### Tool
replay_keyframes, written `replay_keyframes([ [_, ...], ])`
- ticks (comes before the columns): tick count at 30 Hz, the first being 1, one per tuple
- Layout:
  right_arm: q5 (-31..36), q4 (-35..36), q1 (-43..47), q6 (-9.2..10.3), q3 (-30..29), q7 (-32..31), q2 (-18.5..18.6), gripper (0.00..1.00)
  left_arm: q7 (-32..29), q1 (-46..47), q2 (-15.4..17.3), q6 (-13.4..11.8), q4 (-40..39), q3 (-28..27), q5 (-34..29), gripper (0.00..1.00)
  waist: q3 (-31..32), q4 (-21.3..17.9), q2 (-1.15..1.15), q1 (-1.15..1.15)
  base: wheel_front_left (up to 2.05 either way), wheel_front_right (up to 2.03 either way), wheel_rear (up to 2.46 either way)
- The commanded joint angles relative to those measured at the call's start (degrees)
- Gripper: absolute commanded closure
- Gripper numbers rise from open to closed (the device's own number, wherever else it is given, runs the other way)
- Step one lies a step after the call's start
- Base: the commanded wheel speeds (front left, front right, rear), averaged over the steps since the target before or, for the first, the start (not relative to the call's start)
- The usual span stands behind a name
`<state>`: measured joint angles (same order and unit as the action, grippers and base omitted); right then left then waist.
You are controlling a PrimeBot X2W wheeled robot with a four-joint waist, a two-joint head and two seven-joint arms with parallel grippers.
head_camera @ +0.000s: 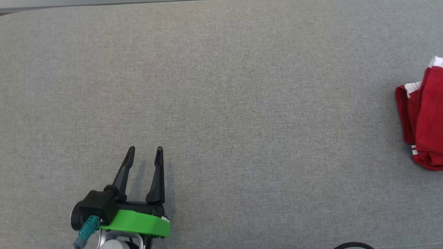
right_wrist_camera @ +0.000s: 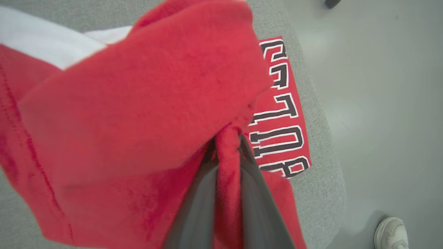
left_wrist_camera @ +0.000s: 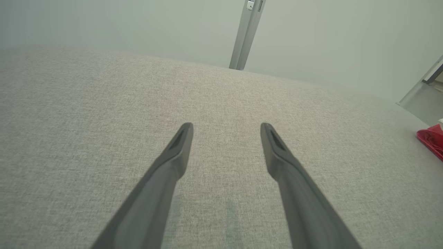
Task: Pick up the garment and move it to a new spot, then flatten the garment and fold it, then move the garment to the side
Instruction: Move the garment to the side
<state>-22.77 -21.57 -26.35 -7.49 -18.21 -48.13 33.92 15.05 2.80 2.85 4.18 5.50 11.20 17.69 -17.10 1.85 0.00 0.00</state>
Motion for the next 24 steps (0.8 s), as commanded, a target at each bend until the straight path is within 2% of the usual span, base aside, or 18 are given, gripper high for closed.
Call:
replay_keyframes([
  [1, 1.64, -0.52, 0.36, 0.01, -0.18, 1.15, -0.19, 1.0, 0.13, 0.39, 0.12, -0.19, -0.28, -0.16, 0.26, 0.0, -0.66, 0.65, 0.0, 0.0, 0.0, 0.0, 0.0],
  [6, 9.46, -4.46, -0.15, 0.04, -0.38, 9.51, -0.9, 1.0, 0.12, 1.47, 0.13, -0.53, -0.34, -0.31, 0.88, 0.0, -1.93, 1.32, 0.0, 0.0, 0.0, 0.0, 0.0],
  [7, 11.04, -5.03, -0.34, 0.04, -0.42, 11.6, -0.96, 0.6, 0.13, 1.59, 0.13, -0.56, -0.28, -0.25, 0.91, 0.0, -2.06, 1.39, 0.0, 0.0, 0.0, 0.0, 0.0],
  [8, 12.54, -5.62, -0.39, 0.05, -0.36, 13.74, -0.98, 0.0, 0.13, 1.73, 0.12, -0.59, -0.26, -0.24, 0.94, 0.0, -2.2, 1.45, 0.0, 0.0, 0.0, 0.0, 0.0],
  [13, 17.22, -10.03, 0.57, 0.05, -0.67, 19.94, -2.1, 0.0, 0.13, 1.67, 0.13, -0.98, -0.08, -0.19, 1.24, 0.0, -2.1, 1.44, 0.0, 0.0, 0.0, 0.0, 0.0],
  [16, 19.43, -10.06, 0.81, 0.05, -0.91, 25.82, -2.57, 0.0, 0.12, 1.12, 0.13, -1.23, -0.06, -0.23, 1.56, 0.0, -1.6, 1.13, 0.0, 0.0, 0.0, 0.0, 0.0],
  [17, 19.43, -10.06, 0.81, 0.05, -0.91, 25.82, -2.57, 0.0, 0.12, 1.12, 0.13, -1.23, -0.06, -0.23, 1.56, 0.0, -1.6, 1.13, 0.0, 0.0, 0.0, 0.0, 0.0],
  [20, 20.88, -9.31, 0.92, 0.04, -1.91, 30.96, -5.0, 0.0, 0.12, 0.15, 0.13, -1.32, 0.05, -0.47, 1.84, 0.0, -0.33, 0.67, 0.0, 0.0, 0.0, 0.0, 0.0],
  [24, 22.6, -4.14, 3.09, 0.05, -0.46, 36.7, -7.44, 0.0, 0.13, -0.87, 0.13, -1.54, -0.38, -0.83, 2.18, 0.0, 1.72, -0.05, 0.0, 0.0, 0.0, 0.0, 0.0],
])
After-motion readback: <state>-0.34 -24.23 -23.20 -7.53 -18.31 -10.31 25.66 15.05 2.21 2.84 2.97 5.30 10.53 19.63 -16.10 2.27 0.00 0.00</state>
